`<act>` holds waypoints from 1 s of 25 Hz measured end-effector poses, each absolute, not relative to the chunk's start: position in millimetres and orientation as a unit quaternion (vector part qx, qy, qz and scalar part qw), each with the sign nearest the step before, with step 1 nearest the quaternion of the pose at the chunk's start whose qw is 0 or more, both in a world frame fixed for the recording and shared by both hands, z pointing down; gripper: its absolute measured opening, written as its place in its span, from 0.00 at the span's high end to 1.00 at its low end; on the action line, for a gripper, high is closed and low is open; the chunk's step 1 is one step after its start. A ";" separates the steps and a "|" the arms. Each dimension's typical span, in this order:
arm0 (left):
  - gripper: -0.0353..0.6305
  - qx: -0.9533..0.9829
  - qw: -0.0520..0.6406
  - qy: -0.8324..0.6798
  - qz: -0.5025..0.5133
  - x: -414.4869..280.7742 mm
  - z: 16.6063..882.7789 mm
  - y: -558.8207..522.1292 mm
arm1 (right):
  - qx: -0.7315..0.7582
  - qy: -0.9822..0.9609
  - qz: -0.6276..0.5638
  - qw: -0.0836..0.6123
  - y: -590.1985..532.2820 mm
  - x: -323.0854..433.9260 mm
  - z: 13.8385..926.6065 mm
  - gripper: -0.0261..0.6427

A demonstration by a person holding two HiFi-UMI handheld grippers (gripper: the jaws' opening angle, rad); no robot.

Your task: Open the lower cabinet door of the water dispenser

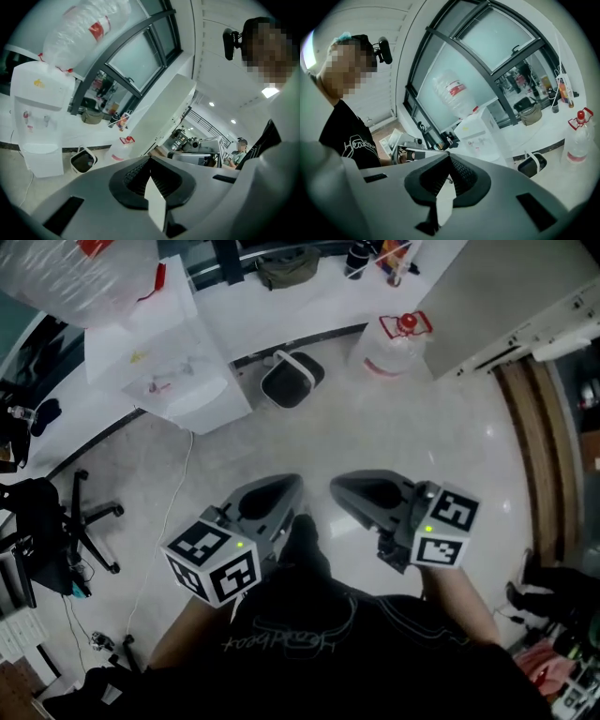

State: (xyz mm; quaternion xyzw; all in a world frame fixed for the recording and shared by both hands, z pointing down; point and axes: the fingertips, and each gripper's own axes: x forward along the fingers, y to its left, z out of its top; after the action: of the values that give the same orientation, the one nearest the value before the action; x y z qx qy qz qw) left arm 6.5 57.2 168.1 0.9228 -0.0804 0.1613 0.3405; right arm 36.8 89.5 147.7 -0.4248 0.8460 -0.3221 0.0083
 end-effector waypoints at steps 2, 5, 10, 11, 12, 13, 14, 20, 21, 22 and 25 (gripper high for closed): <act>0.95 0.919 0.347 -0.094 0.164 15.1 178.5 32.5 | -0.424 0.848 -0.317 -0.008 62.8 44.6 156.0 0.94; 0.95 0.910 0.361 -0.126 0.163 18.1 191.9 -3.0 | -0.406 0.858 -0.313 -0.027 25.7 47.1 163.7 0.94; 0.94 0.893 0.371 -0.178 0.181 18.1 222.6 -40.5 | -0.378 0.868 -0.320 -0.025 -16.5 52.2 185.0 0.94; 0.94 0.892 0.370 -0.186 0.180 17.8 228.1 -46.5 | -0.373 0.868 -0.328 -0.025 -22.7 53.0 192.9 0.94; 0.94 0.891 0.369 -0.195 0.179 16.7 234.2 -52.8 | -0.367 0.866 -0.338 -0.024 -29.3 53.2 201.1 0.94; 0.94 0.889 0.369 -0.205 0.178 15.3 241.2 -59.3 | -0.361 0.866 -0.346 -0.023 -36.0 53.7 209.9 0.94; 0.94 0.886 0.372 -0.215 0.176 14.0 249.1 -65.6 | -0.356 0.866 -0.351 -0.024 -42.7 54.7 219.3 0.94; 0.94 0.848 0.399 -0.303 0.171 6.5 310.2 -106.1 | -0.309 0.873 -0.375 -0.036 -83.2 60.9 281.1 0.94; 0.94 0.841 0.403 -0.318 0.172 5.4 321.6 -110.6 | -0.298 0.876 -0.378 -0.040 -88.6 60.6 291.2 0.94; 0.94 0.835 0.404 -0.330 0.173 5.4 332.3 -114.5 | -0.288 0.878 -0.380 -0.046 -93.2 60.7 300.4 0.94; 0.94 0.827 0.403 -0.354 0.168 8.8 360.3 -129.9 | -0.267 0.885 -0.376 -0.062 -111.4 65.4 326.3 0.94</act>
State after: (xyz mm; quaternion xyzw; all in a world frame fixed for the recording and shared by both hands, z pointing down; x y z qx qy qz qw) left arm 8.8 -129.9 360.3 0.8272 -0.3538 0.1685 0.4028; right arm 65.4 -111.4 326.3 -0.2667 0.8854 -0.3757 -0.0621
